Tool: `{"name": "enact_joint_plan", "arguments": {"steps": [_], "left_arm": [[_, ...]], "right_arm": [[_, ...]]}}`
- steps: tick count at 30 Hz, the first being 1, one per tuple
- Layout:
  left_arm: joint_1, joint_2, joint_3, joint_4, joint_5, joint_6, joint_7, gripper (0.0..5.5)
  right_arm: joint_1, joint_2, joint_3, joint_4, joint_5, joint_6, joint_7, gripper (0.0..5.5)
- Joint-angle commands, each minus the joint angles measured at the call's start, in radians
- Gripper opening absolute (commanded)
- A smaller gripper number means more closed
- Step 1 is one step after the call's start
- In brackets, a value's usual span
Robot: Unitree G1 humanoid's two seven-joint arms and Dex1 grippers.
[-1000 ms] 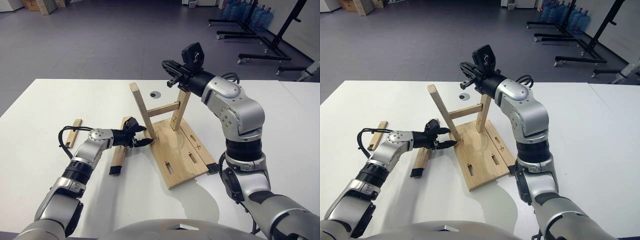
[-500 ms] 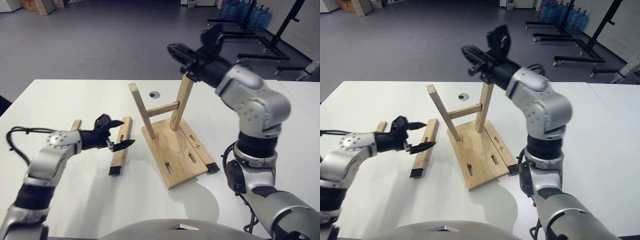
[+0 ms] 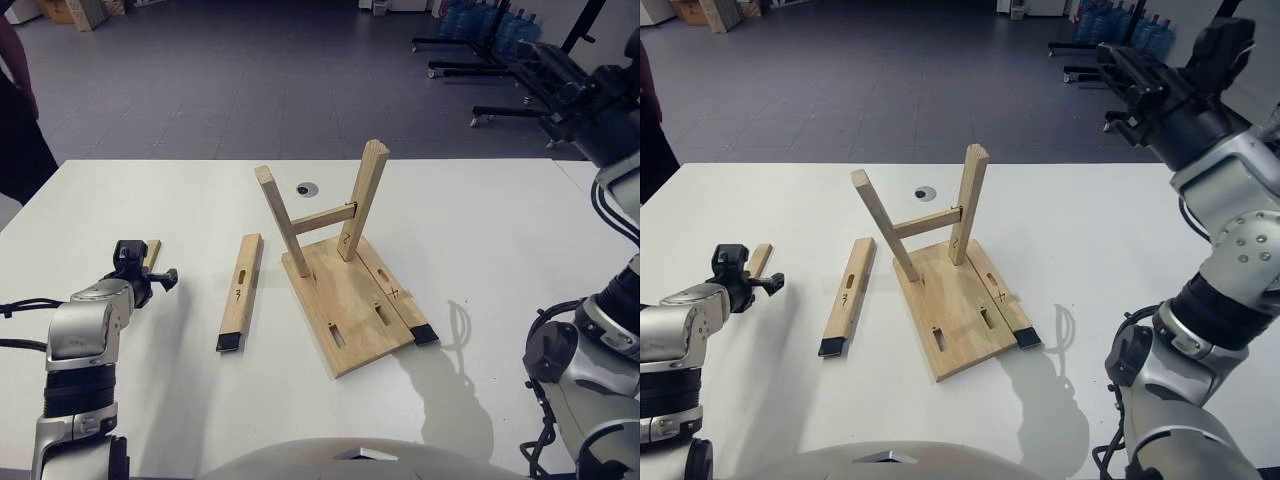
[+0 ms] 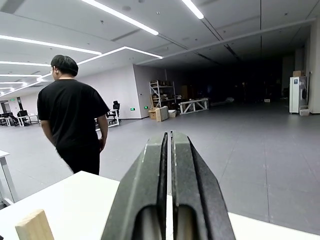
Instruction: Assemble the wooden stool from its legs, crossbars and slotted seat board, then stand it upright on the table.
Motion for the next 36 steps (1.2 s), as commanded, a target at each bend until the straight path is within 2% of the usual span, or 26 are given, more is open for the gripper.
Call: {"name": "enact_joint_plan", "arguments": {"steps": [1,4,15,19,25,32,36], "left_arm": [[-0.021,0.025,0.057,0.023,-0.017,-0.042,-0.027,4.69],[-0.030,0.046,0.060,-0.011,-0.025,-0.062,-0.056,4.69],[-0.079,0.058,-0.022,0.423,0.019,-0.364,-0.151,4.69],[-0.083,0.082,-0.035,0.475,0.016,-0.398,-0.187,4.69],[0.020,0.122,-0.058,0.281,0.008,-0.277,-0.219,3.69],[-0.043,0.084,-0.061,0.449,0.016,-0.350,-0.198,2.59],[-0.030,0.055,-0.054,0.465,-0.002,-0.349,-0.195,2.03]], "right_arm": [[0.031,0.008,0.043,0.010,-0.006,-0.036,-0.017,0.11],[0.040,0.010,0.058,0.010,0.005,-0.050,-0.034,0.11],[0.033,0.019,0.118,0.070,0.001,-0.085,-0.087,0.11],[0.029,0.020,0.125,0.074,0.011,-0.084,-0.096,0.11],[0.031,0.021,0.129,0.073,0.017,-0.090,-0.104,0.11],[0.029,0.025,0.145,0.087,0.017,-0.101,-0.110,0.11],[0.033,0.025,0.145,0.084,0.021,-0.101,-0.112,0.11]]}}
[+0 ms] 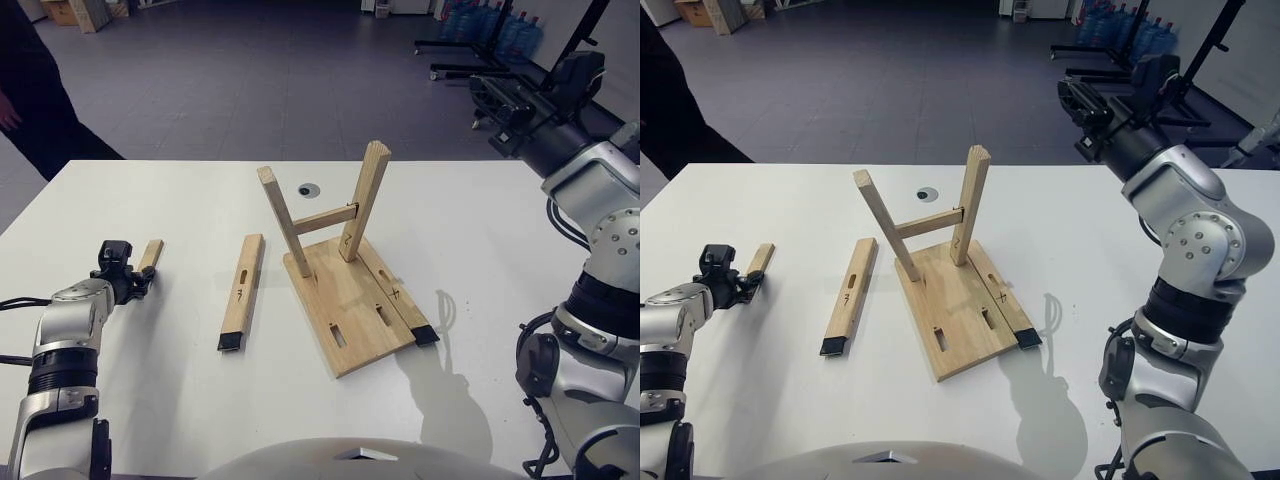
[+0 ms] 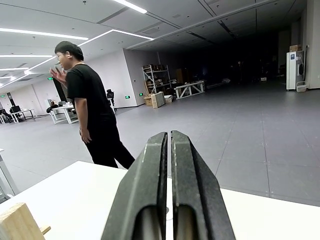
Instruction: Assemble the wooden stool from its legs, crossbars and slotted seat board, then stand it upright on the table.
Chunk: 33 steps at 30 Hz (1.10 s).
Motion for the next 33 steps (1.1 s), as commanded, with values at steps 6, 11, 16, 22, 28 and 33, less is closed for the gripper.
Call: {"name": "enact_joint_plan", "arguments": {"steps": [6,11,16,22,28,33], "left_arm": [[0.068,-0.065,0.012,-0.007,-0.031,0.087,0.021,1.28],[0.067,-0.085,0.054,-0.019,-0.062,0.103,0.050,1.28],[0.044,-0.080,0.086,-0.099,-0.087,0.107,0.063,1.28],[-0.183,0.018,0.127,-0.347,-0.144,0.189,0.053,1.28],[-0.570,0.157,0.080,-0.518,-0.208,0.222,-0.016,1.28],[-0.694,0.062,-0.097,-0.675,-0.188,0.239,0.036,1.28]], "right_arm": [[-0.012,0.005,0.007,0.024,0.004,-0.014,-0.006,0.11],[-0.004,0.006,0.007,0.022,0.008,-0.017,-0.008,0.11],[0.003,0.005,0.003,0.022,0.008,-0.021,-0.006,0.11],[-0.021,-0.014,-0.008,0.055,0.003,-0.038,0.001,0.11],[-0.092,-0.046,-0.018,0.115,0.003,-0.051,0.001,0.11],[-0.240,-0.006,-0.004,0.137,0.069,0.000,-0.050,0.11]]}}
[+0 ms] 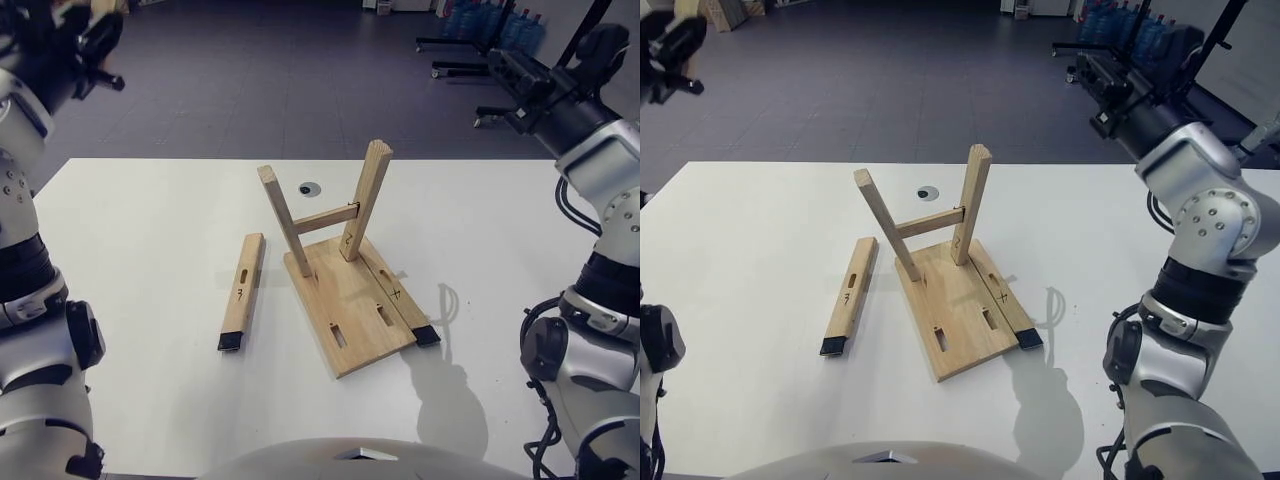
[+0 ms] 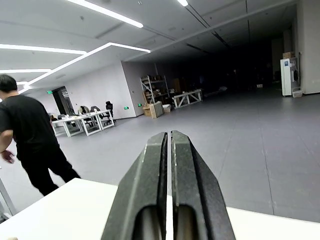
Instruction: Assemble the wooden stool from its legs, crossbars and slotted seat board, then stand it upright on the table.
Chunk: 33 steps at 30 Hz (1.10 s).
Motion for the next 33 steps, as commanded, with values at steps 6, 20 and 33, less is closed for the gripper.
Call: {"name": "enact_joint_plan", "arguments": {"steps": [6,20,33], "left_arm": [[-0.031,-0.304,-0.196,-0.131,0.005,0.052,0.139,1.28],[0.168,-0.519,0.130,-0.646,-0.485,0.716,0.119,1.28],[0.501,-0.476,-0.059,-0.731,-0.448,0.537,0.122,1.28]], "right_arm": [[-0.164,0.205,0.059,-0.070,0.246,0.161,-0.186,0.78],[0.214,0.139,0.087,-0.264,1.053,0.150,-0.504,3.36],[0.488,0.097,0.321,-0.345,1.081,-0.100,-0.648,5.39]]}}
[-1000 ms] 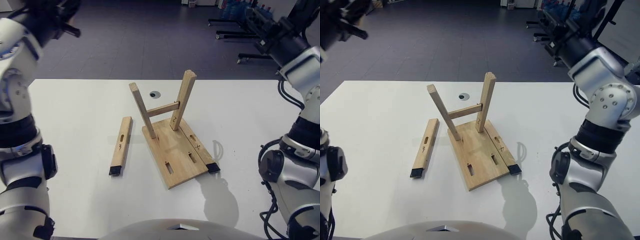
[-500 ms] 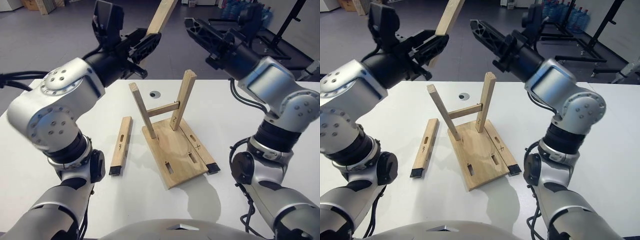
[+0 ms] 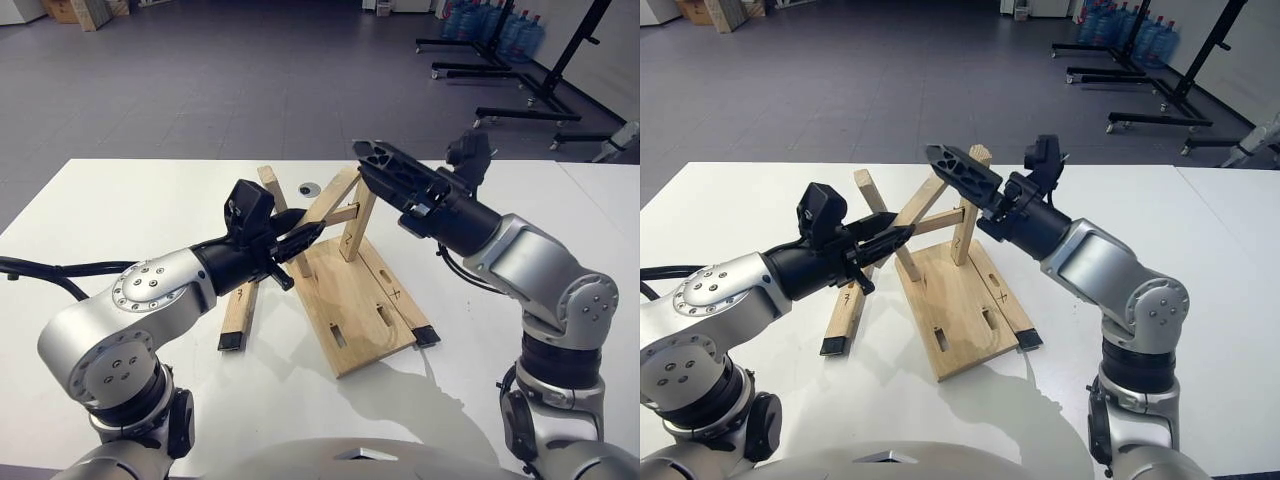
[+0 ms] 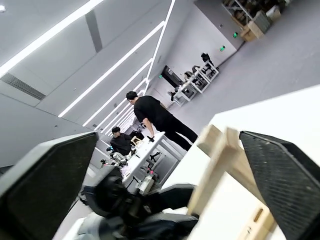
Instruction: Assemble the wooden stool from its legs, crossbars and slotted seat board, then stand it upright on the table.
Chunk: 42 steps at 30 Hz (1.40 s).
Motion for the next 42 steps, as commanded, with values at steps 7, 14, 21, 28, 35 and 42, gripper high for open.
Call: {"name": "enact_joint_plan", "arguments": {"steps": [7,14,21,28,35,42], "left_arm": [[0.011,0.043,-0.043,0.007,0.015,-0.074,0.022,1.28],[0.021,0.048,-0.079,0.018,0.019,-0.104,0.042,1.28],[0.019,0.054,-0.099,0.023,0.023,-0.125,0.051,1.28],[0.018,0.065,-0.105,0.030,0.024,-0.141,0.051,1.28],[0.019,0.076,-0.113,0.035,0.024,-0.156,0.054,1.28],[0.015,0.072,-0.121,0.034,0.018,-0.162,0.064,1.28]], "right_arm": [[0.036,-0.008,0.069,0.059,-0.043,-0.074,-0.017,5.39],[-0.064,0.120,0.152,0.072,-0.066,-0.158,-0.052,5.39],[-0.062,0.145,0.175,0.069,-0.117,-0.164,-0.058,5.39],[-0.027,0.150,0.171,0.061,-0.134,-0.167,-0.064,4.46],[-0.004,0.161,0.174,0.055,-0.137,-0.169,-0.065,3.09],[-0.014,0.175,0.179,0.062,-0.147,-0.167,-0.064,1.85]]}}
